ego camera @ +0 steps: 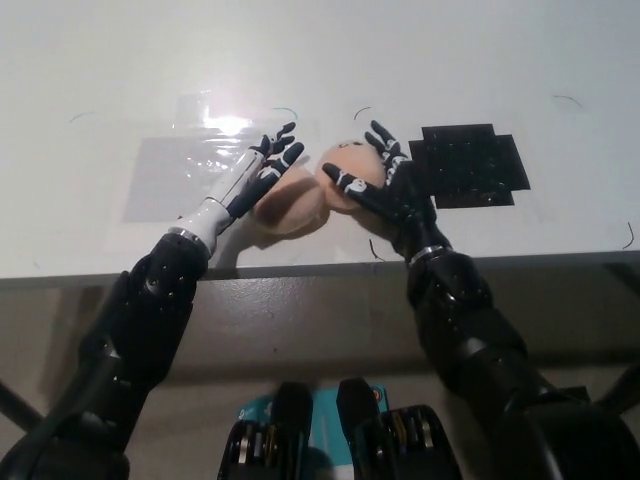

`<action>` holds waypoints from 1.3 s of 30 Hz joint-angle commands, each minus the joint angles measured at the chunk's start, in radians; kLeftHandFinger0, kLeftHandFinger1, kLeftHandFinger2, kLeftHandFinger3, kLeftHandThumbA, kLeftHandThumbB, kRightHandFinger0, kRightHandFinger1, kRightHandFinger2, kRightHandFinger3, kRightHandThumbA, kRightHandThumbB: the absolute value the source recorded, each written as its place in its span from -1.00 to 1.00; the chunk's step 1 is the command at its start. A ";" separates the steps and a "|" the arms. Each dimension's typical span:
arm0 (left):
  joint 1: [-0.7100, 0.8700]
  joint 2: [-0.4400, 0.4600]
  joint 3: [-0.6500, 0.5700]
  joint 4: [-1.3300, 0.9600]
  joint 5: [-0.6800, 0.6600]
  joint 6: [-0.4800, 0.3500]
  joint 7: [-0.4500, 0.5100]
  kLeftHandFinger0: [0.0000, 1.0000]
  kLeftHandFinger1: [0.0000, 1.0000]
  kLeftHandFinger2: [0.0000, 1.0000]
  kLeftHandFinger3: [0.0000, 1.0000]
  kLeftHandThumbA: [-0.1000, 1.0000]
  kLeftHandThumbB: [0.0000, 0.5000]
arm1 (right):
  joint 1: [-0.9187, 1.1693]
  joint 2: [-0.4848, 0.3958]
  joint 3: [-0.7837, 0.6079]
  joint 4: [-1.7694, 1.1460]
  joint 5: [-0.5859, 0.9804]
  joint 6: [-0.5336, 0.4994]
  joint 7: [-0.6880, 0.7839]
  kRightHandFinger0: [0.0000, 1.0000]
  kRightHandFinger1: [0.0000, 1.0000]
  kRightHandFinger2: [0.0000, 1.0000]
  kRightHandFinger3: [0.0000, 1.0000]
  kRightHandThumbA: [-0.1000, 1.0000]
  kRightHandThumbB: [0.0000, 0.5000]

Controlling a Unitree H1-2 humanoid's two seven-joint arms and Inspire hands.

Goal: Use both hands to push two dumpling toys together to the middle

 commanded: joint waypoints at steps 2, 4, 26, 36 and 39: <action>-0.063 -0.012 -0.001 0.018 0.003 -0.011 0.023 1.00 1.00 1.00 1.00 1.00 0.42 | -0.023 0.027 0.029 0.024 -0.011 -0.001 0.028 1.00 1.00 1.00 1.00 1.00 -0.20; -0.071 -0.020 -0.010 0.040 0.013 -0.020 0.028 1.00 1.00 1.00 1.00 1.00 0.35 | -0.018 0.033 0.039 0.022 -0.018 -0.009 0.018 1.00 1.00 1.00 1.00 1.00 -0.20; -0.070 0.000 -0.013 0.067 0.015 -0.043 0.025 1.00 1.00 1.00 1.00 1.00 0.31 | 0.009 -0.037 0.028 -0.031 0.006 -0.021 0.008 1.00 1.00 1.00 1.00 1.00 -0.12; -0.056 0.052 0.010 0.032 -0.003 -0.068 0.020 1.00 1.00 1.00 1.00 1.00 0.25 | 0.088 -0.086 0.032 -0.269 0.004 0.011 -0.005 1.00 1.00 1.00 1.00 1.00 -0.17; -0.043 0.078 0.017 -0.017 -0.009 -0.049 0.002 1.00 1.00 1.00 1.00 1.00 0.22 | 0.122 -0.099 0.046 -0.359 -0.021 0.048 -0.031 1.00 1.00 1.00 1.00 1.00 -0.24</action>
